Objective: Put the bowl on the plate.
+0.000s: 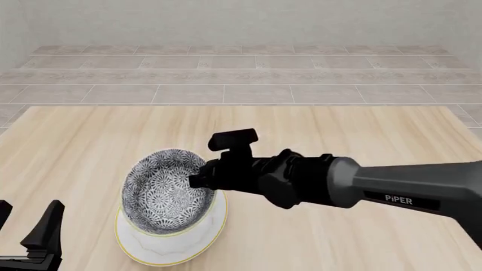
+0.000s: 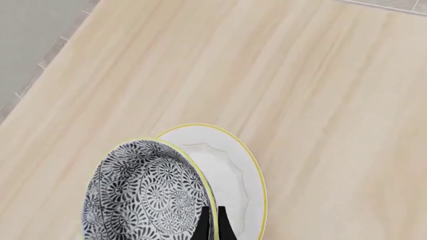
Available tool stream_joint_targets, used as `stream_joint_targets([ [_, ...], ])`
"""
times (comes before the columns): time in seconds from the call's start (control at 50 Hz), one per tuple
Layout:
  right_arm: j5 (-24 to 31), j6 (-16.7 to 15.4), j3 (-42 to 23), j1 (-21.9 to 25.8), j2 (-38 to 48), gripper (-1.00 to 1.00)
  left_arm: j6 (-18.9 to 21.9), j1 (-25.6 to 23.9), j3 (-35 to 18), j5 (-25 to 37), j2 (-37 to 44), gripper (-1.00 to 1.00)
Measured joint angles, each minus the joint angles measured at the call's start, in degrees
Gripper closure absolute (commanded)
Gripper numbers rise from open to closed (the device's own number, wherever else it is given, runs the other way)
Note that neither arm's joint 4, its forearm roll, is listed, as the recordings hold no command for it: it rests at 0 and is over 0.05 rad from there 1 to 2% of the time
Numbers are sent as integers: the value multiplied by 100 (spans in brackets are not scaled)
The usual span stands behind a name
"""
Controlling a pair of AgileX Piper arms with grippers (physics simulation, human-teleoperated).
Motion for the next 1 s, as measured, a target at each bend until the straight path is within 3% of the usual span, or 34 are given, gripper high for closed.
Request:
stream_joint_targets([
  [1.0,-149,89,-13,-28,409,100,0,0,0,0,0,-100],
])
